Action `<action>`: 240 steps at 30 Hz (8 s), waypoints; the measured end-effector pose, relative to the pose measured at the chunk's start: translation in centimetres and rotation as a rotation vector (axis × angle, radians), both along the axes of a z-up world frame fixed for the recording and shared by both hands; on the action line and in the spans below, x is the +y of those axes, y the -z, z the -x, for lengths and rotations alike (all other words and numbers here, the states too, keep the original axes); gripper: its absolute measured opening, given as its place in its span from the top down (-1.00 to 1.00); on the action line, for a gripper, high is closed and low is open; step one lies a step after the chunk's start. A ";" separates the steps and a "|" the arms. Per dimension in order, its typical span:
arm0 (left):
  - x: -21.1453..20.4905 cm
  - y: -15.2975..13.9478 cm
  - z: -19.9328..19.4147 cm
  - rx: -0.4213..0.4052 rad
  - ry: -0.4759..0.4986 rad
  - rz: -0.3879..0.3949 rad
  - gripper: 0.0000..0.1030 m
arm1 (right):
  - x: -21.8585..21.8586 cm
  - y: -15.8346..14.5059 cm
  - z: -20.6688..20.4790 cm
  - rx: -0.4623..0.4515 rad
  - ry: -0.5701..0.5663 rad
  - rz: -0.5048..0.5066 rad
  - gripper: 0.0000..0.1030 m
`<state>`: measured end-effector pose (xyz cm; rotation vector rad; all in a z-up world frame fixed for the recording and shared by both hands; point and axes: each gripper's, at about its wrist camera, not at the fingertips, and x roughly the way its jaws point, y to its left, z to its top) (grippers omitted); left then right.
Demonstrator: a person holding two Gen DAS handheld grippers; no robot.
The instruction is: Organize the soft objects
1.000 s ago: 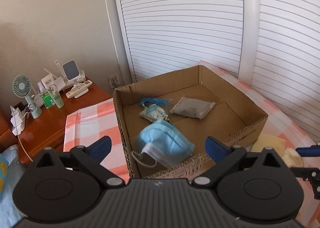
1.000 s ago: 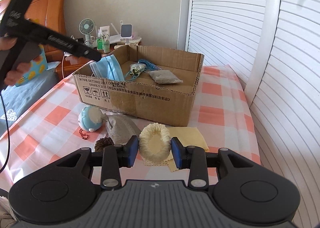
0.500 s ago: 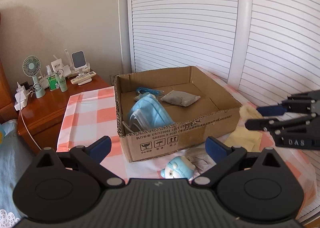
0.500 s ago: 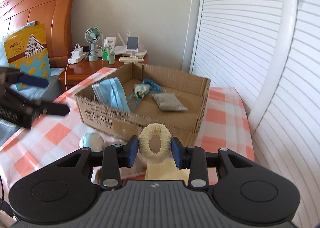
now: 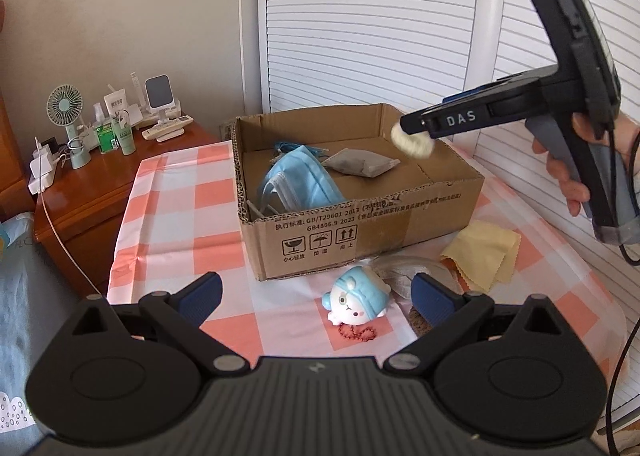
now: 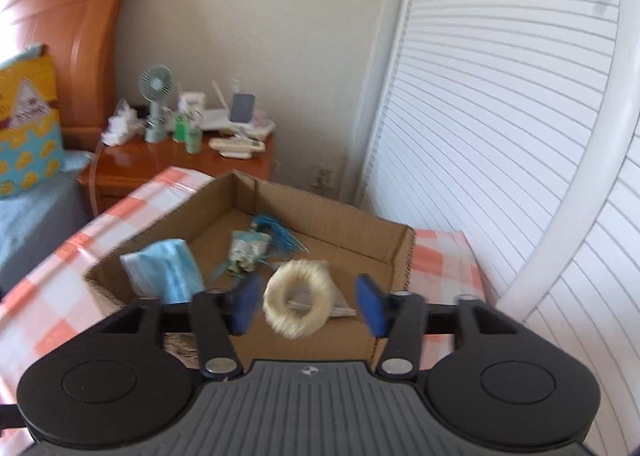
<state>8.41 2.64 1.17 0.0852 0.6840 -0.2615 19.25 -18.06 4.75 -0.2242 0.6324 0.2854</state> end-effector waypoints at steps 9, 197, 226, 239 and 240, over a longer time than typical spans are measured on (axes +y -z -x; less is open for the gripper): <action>-0.2 0.2 0.0 0.003 0.009 0.002 -0.96 | -1.8 1.5 1.0 0.047 0.093 -0.045 -1.00; -1.8 4.6 -3.2 0.154 0.056 0.023 0.04 | -6.7 11.1 8.3 0.279 0.075 -0.030 -1.00; -1.6 4.8 -4.0 0.173 0.055 0.032 0.04 | -7.9 10.7 6.8 0.204 0.058 0.007 -0.42; -1.7 4.3 -3.8 0.161 0.074 0.024 0.04 | -8.0 9.5 7.5 0.205 0.108 0.003 0.78; -1.7 4.2 -3.8 0.161 0.076 0.025 0.04 | -8.1 9.4 7.7 0.203 0.107 -0.006 0.78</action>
